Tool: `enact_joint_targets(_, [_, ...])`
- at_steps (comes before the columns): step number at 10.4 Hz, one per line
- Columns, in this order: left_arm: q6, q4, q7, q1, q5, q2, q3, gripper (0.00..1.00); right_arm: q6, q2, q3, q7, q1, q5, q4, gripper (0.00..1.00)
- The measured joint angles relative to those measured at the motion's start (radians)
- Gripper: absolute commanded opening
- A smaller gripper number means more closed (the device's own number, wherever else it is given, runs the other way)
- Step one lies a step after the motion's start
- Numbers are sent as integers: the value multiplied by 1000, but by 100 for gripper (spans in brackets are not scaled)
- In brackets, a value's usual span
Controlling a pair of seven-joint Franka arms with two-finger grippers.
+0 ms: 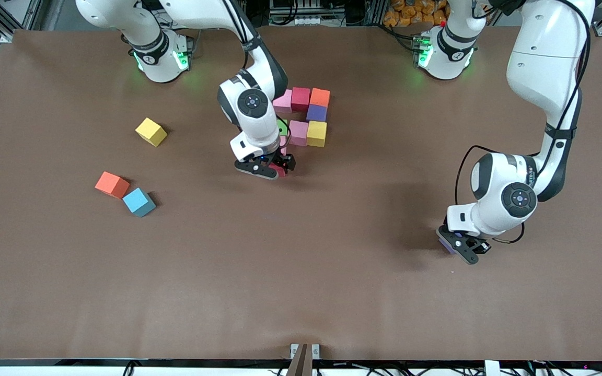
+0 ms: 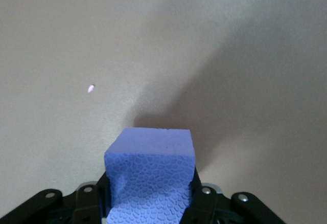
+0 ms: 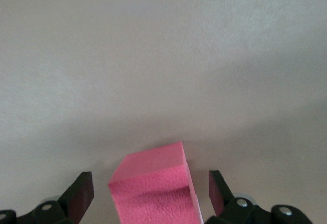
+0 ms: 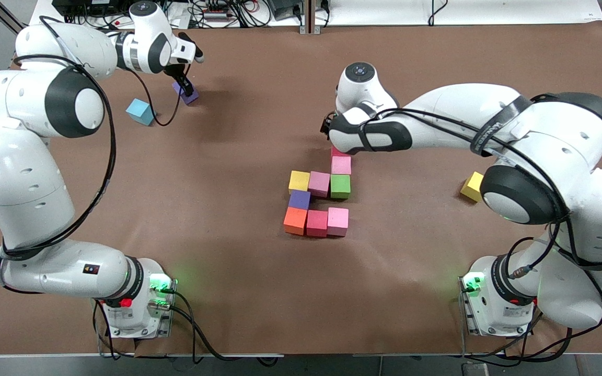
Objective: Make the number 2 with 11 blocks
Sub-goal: 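Lift the purple cube with the left gripper while the right gripper reaches cyan, then carry the purple cube with the left gripper while the right gripper grasps cyan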
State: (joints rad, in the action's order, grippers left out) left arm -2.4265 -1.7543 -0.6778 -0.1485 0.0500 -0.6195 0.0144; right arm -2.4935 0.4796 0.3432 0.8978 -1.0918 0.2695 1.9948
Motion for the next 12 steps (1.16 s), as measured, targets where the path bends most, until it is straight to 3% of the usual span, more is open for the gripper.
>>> enact_joint_targets(3, [53,2,128,-19,-2,39,-27,0,3,-48,3,-96,56,-2,-2,100])
enact_joint_targets(7, [118,3,461,-68,-44,75,-102,0,167,-138,10,-583,300,-2,-8,100])
enact_joint_targets(9, [127,3,635,-107,-116,76,-106,0,228,-165,12,-859,424,-4,-7,100])
enact_joint_targets(12, [139,3,902,-160,-135,76,-112,0,246,-164,12,-1303,626,-4,6,100])
